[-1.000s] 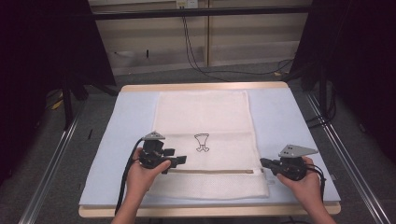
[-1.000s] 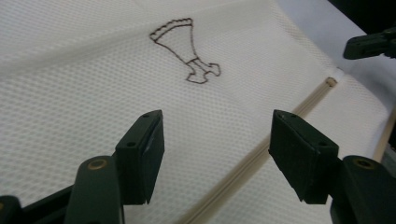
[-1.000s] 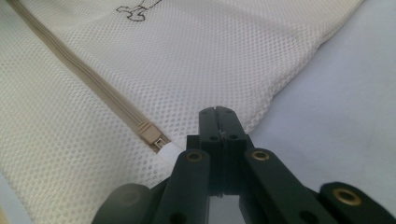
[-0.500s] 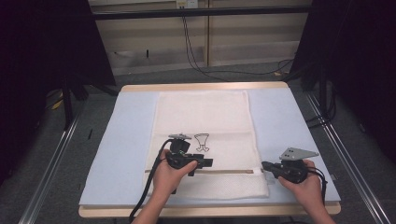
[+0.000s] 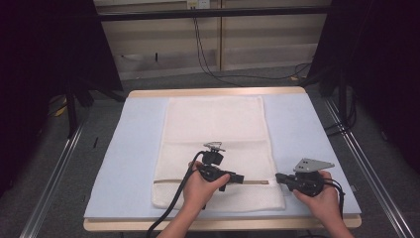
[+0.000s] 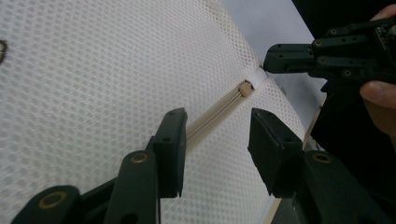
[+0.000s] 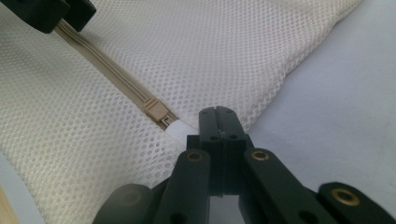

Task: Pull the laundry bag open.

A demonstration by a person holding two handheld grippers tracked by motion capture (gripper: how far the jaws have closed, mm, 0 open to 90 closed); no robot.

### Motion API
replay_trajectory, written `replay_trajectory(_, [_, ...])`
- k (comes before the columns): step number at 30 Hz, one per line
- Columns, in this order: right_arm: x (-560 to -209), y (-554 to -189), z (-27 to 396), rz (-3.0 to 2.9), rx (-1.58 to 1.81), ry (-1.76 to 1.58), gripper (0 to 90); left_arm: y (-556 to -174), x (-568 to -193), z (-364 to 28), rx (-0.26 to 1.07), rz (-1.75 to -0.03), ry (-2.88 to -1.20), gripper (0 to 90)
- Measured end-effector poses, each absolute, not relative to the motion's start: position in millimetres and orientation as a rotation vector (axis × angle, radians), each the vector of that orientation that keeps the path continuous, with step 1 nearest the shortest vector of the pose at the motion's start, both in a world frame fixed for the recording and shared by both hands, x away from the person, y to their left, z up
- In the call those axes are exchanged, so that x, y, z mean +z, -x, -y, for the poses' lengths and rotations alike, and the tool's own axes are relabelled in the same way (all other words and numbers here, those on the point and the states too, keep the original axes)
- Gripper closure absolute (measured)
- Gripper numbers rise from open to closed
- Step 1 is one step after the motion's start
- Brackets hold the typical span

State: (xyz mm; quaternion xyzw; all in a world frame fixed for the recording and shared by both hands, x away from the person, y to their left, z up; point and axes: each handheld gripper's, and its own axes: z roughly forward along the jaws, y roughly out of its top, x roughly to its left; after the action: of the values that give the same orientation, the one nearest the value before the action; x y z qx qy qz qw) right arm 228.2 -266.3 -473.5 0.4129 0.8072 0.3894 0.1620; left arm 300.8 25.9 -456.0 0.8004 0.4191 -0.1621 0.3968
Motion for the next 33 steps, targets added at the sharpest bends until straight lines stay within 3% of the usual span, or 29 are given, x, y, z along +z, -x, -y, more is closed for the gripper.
replay_trajectory(9, [-474,-229,265,-2.312,1.101,-1.171,90.0,-300,-462,-2,-0.456,-1.052,-2.045,63.5])
replay_trajectory(21, [-470,-229,263,-2.293,1.143,-1.161,90.0,-299,-468,21,-0.496,-1.057,-2.067,62.1])
replay_trajectory(33, [-477,-231,258,-2.358,1.041,-1.135,90.0,-300,-474,30,-0.537,-1.102,-2.058,66.4])
